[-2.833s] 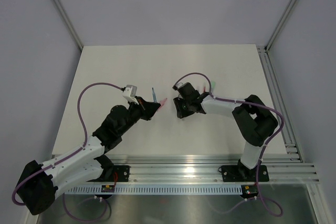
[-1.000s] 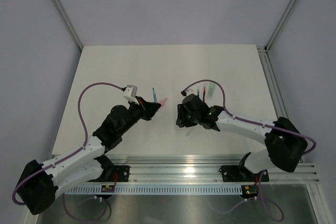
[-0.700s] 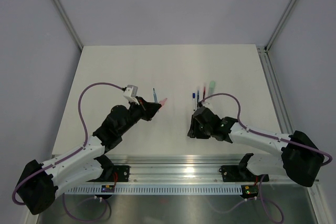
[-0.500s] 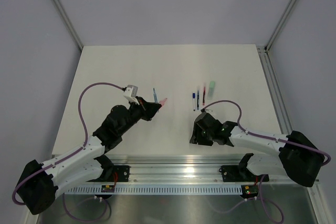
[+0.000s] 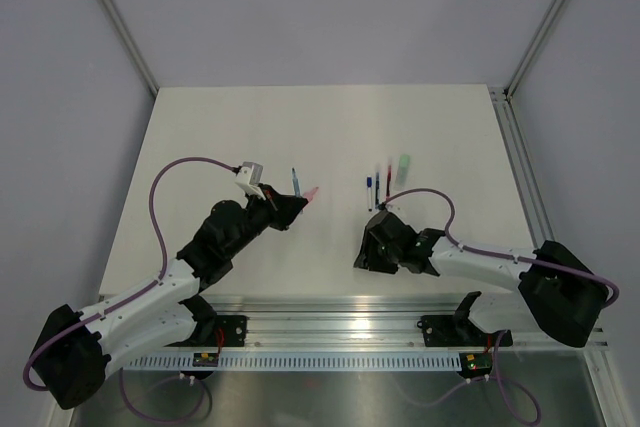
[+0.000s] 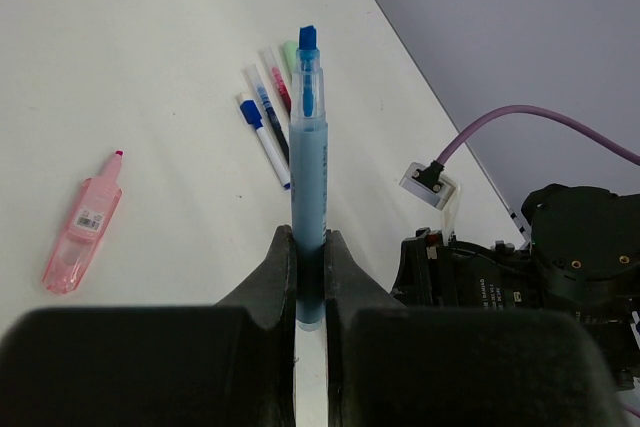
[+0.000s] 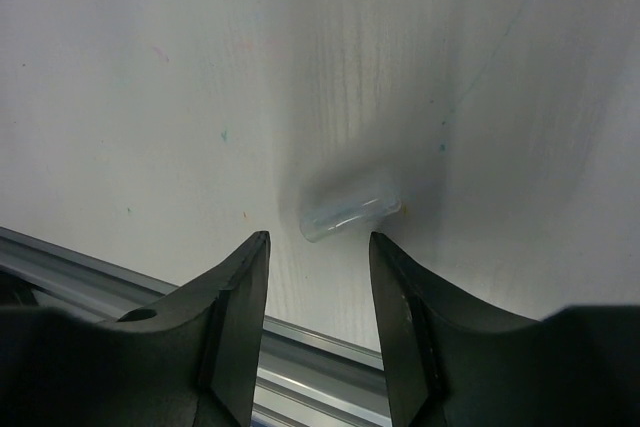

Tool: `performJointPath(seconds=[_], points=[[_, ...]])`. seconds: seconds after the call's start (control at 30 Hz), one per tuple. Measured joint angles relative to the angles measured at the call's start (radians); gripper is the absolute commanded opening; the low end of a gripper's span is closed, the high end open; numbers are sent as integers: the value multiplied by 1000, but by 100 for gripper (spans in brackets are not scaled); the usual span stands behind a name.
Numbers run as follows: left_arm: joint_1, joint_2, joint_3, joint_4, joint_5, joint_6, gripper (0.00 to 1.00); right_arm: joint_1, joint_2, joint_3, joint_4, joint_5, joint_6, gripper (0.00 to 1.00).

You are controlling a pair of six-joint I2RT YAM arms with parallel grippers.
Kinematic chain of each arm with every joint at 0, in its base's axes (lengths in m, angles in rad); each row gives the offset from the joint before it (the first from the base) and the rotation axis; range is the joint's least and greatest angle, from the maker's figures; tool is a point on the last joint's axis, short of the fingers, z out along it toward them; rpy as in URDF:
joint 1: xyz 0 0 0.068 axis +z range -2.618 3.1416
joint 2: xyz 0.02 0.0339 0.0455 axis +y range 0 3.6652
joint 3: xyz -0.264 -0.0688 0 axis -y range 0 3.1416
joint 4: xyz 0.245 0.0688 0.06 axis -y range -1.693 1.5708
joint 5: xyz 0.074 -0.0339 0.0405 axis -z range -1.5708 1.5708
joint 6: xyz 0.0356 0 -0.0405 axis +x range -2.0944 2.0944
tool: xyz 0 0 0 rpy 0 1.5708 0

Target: Insert the pens into the pen caps

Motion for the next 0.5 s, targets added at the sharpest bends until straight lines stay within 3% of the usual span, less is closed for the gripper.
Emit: performJointPath(seconds=[0.5], points=[[0, 0, 0, 0, 1, 0, 0, 0, 118, 110, -44, 85, -19, 53]])
